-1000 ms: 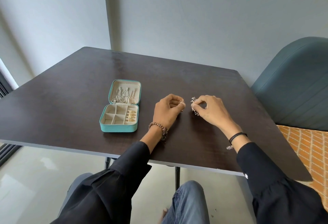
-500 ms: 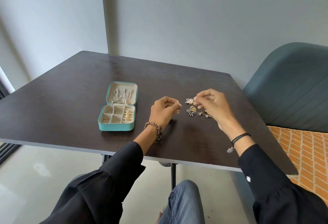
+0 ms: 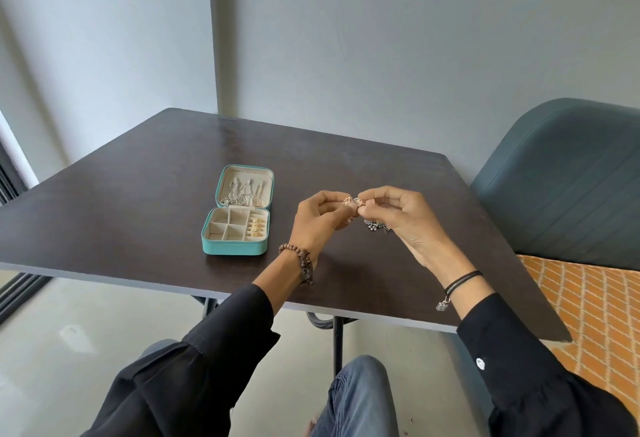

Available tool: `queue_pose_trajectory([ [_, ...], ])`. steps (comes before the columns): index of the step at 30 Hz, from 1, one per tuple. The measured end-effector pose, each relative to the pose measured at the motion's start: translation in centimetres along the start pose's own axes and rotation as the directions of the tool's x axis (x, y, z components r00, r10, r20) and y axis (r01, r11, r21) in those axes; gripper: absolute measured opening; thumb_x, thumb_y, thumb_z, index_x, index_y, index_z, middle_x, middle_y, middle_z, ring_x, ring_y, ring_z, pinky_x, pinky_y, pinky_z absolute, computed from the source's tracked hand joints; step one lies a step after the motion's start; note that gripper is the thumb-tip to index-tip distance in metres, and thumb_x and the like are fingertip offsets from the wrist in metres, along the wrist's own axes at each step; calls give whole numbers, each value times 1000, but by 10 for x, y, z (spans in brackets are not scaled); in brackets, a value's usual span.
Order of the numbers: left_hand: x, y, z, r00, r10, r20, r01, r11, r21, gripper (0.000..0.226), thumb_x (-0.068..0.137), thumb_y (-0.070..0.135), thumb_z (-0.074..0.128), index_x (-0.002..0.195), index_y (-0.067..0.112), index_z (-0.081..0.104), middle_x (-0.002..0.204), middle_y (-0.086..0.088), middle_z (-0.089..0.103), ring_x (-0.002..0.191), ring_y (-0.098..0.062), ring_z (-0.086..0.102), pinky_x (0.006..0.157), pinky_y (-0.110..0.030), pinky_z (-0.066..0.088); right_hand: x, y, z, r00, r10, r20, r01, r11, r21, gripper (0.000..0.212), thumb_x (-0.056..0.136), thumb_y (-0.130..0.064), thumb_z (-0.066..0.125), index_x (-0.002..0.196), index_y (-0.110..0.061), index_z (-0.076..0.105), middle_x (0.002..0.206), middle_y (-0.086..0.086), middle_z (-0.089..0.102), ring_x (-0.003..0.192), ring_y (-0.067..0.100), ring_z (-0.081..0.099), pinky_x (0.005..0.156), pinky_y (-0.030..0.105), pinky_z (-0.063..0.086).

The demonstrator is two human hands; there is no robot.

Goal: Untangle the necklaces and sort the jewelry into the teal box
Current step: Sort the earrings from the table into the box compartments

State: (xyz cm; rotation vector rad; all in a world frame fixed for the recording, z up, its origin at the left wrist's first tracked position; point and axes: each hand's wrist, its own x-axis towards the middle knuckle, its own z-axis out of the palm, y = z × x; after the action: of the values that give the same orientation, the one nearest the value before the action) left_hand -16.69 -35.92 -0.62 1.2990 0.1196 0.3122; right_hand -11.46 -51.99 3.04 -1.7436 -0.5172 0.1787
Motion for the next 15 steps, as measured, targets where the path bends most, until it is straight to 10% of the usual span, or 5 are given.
queue_pose_trajectory([
  [15, 4, 20, -16, 999, 40, -15, -39, 995, 89, 26, 82, 13, 80, 99, -2, 68, 87, -18, 75, 83, -23, 74, 77, -28, 59, 5, -7, 21, 963, -248, -105, 156, 831, -534, 6, 91, -30, 74, 90, -24, 74, 82, -19, 72, 82, -3, 68, 74, 22, 56],
])
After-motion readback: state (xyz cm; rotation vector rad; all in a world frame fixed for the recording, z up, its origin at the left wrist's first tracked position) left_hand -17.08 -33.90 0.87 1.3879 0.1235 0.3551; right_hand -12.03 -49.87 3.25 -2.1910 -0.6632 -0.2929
